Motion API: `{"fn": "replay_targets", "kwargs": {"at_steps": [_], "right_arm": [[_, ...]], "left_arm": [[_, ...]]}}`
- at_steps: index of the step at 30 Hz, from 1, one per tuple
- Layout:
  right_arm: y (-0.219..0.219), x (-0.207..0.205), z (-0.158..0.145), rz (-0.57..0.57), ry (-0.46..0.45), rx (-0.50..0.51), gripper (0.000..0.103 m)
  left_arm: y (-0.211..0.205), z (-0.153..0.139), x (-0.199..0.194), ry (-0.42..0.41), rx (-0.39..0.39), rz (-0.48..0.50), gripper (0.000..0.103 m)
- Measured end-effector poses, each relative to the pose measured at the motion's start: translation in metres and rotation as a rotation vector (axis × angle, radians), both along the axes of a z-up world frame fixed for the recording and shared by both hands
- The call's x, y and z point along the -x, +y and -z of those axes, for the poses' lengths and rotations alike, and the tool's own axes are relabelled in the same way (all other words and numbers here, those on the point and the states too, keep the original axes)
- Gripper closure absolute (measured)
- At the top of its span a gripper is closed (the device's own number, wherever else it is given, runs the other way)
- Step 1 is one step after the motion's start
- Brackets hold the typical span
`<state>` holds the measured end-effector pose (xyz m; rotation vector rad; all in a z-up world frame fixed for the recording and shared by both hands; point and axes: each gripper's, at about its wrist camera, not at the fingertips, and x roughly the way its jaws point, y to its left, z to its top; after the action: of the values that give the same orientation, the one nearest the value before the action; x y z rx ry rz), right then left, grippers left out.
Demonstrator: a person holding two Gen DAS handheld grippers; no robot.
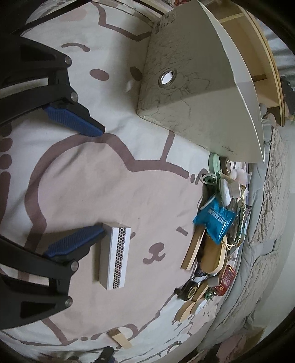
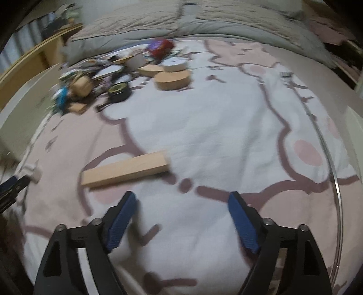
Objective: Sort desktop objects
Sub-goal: 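Grasp the wooden stick lengthwise with right gripper while left grasps the white box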
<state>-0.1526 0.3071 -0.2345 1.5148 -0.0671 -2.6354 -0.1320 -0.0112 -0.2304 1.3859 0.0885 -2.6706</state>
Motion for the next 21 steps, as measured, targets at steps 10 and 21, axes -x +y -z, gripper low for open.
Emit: {"fn": "replay_targets", "kwargs": {"at_steps": [10, 21], "right_arm": [[-0.045, 0.016, 0.002, -0.149, -0.004, -0.031, 0.000], [-0.059, 0.031, 0.013, -0.171, -0.009, -0.066, 0.000]], "left_arm": [[0.018, 0.002, -0.017, 0.002, -0.026, 0.076, 0.000], [0.045, -0.001, 0.005, -0.002, -0.064, 0.126, 0.000]]}}
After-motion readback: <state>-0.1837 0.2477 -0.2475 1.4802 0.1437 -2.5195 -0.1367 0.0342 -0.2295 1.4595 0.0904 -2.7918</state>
